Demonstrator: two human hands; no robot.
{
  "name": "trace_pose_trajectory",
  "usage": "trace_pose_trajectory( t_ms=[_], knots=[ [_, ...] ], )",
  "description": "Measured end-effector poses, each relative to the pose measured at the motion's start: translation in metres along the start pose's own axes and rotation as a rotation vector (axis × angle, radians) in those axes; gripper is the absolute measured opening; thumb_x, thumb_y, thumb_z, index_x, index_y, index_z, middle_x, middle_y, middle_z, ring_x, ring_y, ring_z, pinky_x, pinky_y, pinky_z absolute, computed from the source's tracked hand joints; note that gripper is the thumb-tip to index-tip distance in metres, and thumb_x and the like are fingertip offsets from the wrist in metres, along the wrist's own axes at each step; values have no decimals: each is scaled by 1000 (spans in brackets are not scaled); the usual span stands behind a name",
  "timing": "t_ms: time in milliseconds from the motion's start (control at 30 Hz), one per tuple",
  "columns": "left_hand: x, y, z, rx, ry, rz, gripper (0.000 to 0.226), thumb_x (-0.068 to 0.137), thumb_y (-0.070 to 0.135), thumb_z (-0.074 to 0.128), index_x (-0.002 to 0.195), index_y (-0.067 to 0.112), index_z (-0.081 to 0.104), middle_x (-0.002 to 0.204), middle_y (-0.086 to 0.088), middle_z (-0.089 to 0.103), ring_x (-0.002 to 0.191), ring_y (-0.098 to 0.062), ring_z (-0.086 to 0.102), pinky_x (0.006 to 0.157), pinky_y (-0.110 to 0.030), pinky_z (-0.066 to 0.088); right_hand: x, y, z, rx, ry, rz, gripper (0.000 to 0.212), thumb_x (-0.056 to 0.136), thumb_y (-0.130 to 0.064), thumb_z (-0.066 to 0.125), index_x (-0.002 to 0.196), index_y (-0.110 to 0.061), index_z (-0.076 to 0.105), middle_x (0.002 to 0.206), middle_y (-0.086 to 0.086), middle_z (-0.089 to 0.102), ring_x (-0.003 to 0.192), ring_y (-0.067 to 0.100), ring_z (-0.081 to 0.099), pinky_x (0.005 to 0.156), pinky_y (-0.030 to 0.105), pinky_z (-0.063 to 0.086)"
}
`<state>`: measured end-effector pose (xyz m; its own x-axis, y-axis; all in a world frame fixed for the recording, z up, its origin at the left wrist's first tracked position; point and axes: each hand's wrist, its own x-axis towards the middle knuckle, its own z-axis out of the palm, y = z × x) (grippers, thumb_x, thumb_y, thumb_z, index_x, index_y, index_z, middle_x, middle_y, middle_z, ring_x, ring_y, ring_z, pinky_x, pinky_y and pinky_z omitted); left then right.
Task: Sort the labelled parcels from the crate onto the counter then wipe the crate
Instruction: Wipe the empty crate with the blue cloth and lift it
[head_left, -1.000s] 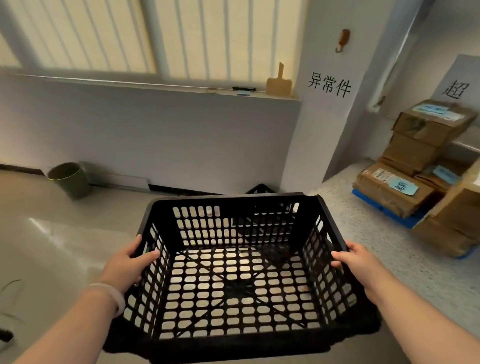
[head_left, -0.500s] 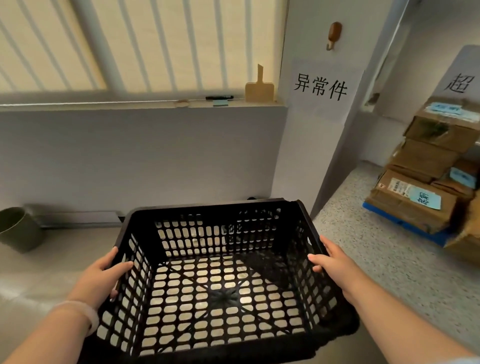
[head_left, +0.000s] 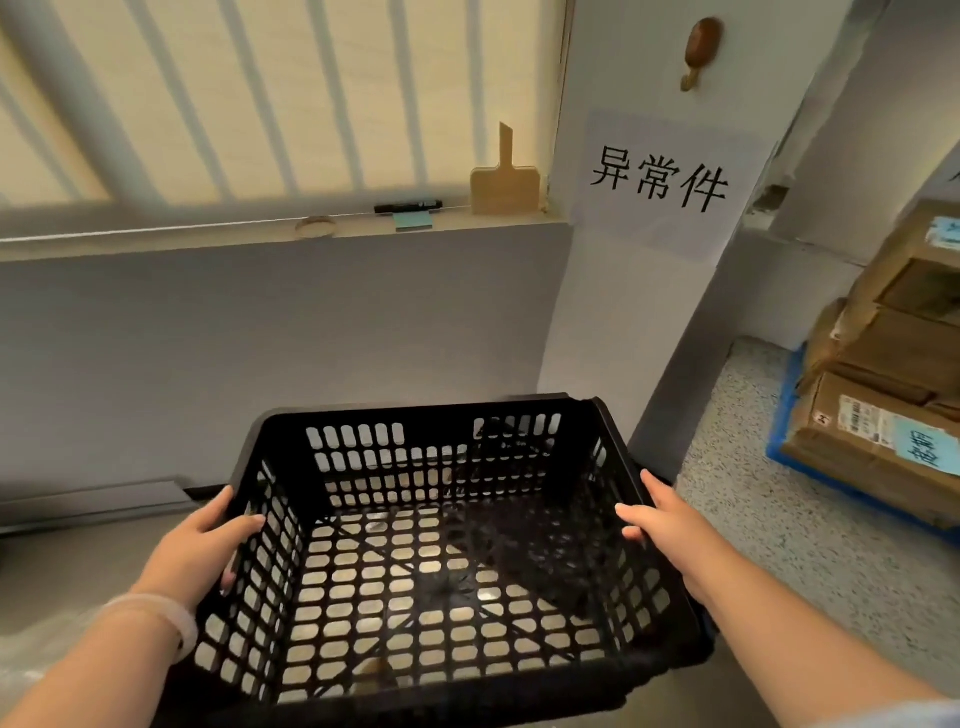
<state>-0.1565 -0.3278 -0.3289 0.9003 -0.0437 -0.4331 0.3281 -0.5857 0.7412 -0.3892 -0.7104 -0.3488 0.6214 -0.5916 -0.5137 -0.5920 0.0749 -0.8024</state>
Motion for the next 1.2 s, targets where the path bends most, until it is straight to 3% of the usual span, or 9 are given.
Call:
trace_pose_trajectory(
  t_ms=[200,300,367,467,600,700,867,1033,1200],
  knots=[
    [114,50,12,64,-177,21,66,90,33,65,148,41,35,141,-7,52,90,-35,66,89,-48,53,41,-21,27,109,154,118,72,96,-27,60,155,-34,20,158,3,32,120,23,56,112,53,35],
    [160,76,23,113,-272,67,66,91,29,65,149,40,33,145,-10,50,119,-40,56,85,-42,51,53,-27,41,194,230,167,73,94,-27,62,155,-35,21,157,3,33,121,24,56,111,53,36],
    [184,94,36,171,-300,130,66,93,24,63,151,34,32,151,-8,42,130,-34,47,86,-34,44,58,-26,48,233,275,202,74,94,-27,62,154,-36,22,157,2,33,120,23,56,111,50,36],
    [214,120,58,232,-318,202,65,94,24,62,151,32,32,150,-11,41,100,-25,57,70,-20,44,70,-22,51,323,326,237,75,92,-24,63,154,-35,23,157,3,33,121,24,56,109,50,39],
    [250,150,93,267,-377,177,68,90,36,66,148,45,32,141,-12,52,85,-28,62,75,-35,49,101,-21,42,399,384,292,74,94,-22,62,155,-31,23,156,6,34,128,27,50,109,51,38],
    [271,165,127,285,-411,143,66,90,40,65,147,49,32,135,-4,56,89,-32,65,86,-43,51,131,-18,31,420,402,333,74,93,-24,61,155,-32,22,154,6,38,129,27,49,110,55,37],
    [298,182,179,273,-457,76,64,91,38,64,146,50,33,110,-2,64,98,-34,65,79,-37,48,174,-12,7,434,410,389,70,96,-21,57,156,-31,22,151,9,40,132,27,46,111,53,37],
    [320,186,228,202,-484,-5,63,91,36,65,144,52,34,129,0,60,97,-26,66,87,-44,51,219,-1,-13,441,416,450,73,95,-20,58,156,-33,20,155,7,35,136,28,41,111,52,36],
    [336,187,282,167,-500,-11,58,94,31,61,144,47,36,123,3,57,94,-22,60,85,-42,47,268,20,-23,400,417,529,80,90,-23,63,156,-34,19,155,5,34,137,30,41,110,55,37]
  ],
)
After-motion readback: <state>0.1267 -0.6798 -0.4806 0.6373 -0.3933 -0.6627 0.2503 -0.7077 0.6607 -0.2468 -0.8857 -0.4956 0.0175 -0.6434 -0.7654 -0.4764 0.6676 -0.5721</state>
